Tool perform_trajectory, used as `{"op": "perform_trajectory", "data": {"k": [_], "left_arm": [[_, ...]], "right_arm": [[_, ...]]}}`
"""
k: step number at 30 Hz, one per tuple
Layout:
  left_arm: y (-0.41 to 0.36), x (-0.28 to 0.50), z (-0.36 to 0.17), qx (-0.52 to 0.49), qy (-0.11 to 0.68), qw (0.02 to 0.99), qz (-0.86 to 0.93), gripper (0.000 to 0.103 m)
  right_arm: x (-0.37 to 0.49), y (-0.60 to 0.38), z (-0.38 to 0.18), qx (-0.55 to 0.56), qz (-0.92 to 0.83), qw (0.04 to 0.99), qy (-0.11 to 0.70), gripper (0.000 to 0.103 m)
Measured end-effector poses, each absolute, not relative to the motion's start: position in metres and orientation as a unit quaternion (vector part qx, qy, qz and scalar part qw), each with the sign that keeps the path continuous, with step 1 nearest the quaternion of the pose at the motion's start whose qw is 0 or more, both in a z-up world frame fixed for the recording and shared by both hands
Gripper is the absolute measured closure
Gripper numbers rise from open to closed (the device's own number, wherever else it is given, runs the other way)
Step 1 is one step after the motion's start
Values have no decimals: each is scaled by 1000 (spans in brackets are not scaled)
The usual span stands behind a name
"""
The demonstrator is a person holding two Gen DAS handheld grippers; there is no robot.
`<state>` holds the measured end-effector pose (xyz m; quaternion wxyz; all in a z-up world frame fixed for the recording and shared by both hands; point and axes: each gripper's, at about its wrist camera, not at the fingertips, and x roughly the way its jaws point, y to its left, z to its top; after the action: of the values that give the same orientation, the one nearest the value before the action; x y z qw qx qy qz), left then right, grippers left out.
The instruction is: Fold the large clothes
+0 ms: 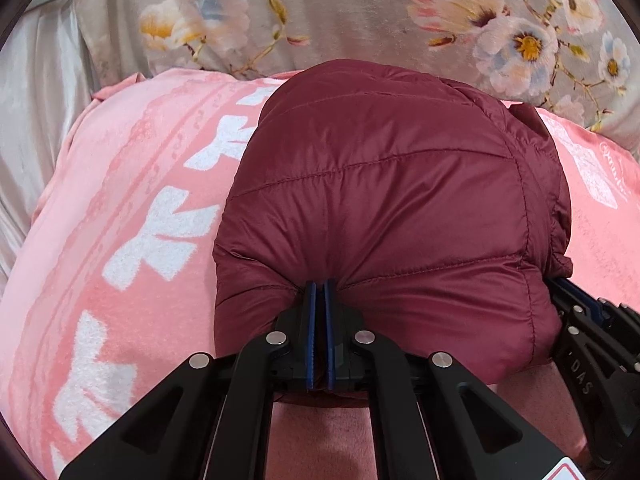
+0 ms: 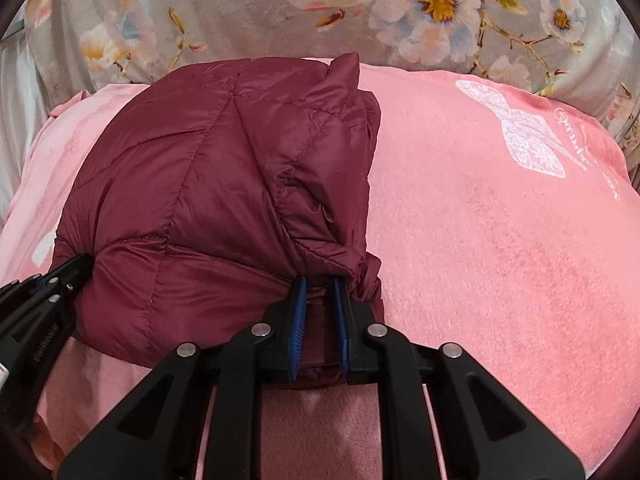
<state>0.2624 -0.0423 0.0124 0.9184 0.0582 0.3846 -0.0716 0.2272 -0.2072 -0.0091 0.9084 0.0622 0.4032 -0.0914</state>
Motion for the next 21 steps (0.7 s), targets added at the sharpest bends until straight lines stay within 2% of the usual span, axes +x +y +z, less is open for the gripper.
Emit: {"op": "perform_trajectory", "data": {"k": [21], "left_arm": [[-49, 261, 7, 78, 366, 925, -59, 102]], "right_arm": [[227, -206, -9, 69, -90, 910, 398, 90]]}}
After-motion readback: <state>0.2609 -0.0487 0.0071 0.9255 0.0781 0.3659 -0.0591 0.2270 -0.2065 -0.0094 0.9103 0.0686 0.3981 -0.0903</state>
